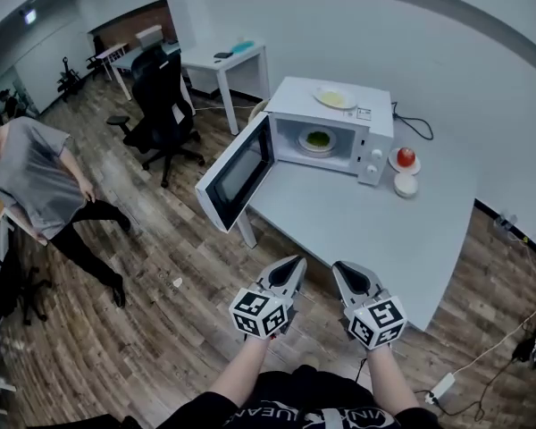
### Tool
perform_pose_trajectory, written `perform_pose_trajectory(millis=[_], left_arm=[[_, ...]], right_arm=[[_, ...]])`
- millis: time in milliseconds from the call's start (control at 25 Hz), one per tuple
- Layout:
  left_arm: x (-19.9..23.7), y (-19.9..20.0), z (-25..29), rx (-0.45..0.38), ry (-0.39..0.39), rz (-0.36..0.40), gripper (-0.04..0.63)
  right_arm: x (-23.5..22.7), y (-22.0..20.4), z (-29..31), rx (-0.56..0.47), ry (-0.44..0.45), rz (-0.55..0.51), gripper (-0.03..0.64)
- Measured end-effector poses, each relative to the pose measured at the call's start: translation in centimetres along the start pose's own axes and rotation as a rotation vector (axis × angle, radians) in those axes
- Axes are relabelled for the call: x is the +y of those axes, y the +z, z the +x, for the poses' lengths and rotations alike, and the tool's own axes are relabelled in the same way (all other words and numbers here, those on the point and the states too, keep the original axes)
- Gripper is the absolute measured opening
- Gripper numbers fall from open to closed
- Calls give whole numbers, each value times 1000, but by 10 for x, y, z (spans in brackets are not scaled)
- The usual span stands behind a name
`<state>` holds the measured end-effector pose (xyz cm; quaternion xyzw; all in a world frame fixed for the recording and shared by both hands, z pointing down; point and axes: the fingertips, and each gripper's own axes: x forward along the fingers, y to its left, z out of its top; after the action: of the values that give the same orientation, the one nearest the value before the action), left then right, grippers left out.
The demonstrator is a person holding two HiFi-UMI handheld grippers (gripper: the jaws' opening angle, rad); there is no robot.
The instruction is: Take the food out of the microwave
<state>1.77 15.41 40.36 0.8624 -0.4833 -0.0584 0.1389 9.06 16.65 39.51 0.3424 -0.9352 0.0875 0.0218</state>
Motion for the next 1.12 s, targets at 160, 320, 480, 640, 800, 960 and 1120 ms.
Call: perform_pose_trajectory(millis=[160,320,480,640,800,960,1120], left_arm=[[8,-2,19,-9,14,-12,8],[14,-6,33,-1,16,-17,8],[26,-7,37,3,33,-23,8],[45,-4,50,6,38,-23,8],[64,2,71,6,26,-30,8],[88,13,96,3,9,-24,8],[113,20,119,13,8,-15,8]], right_arm=[[-16,-4,12,17,20,-2,38],[-27,-11,23,33,27,12,38],[-29,-16,38,47,44,24,38],[-36,-15,59,52,53,23,38],[-52,-11,82,56,40,28,38],[-69,-5,112,60,29,19,38],[-84,0,142,66,23,16,38]])
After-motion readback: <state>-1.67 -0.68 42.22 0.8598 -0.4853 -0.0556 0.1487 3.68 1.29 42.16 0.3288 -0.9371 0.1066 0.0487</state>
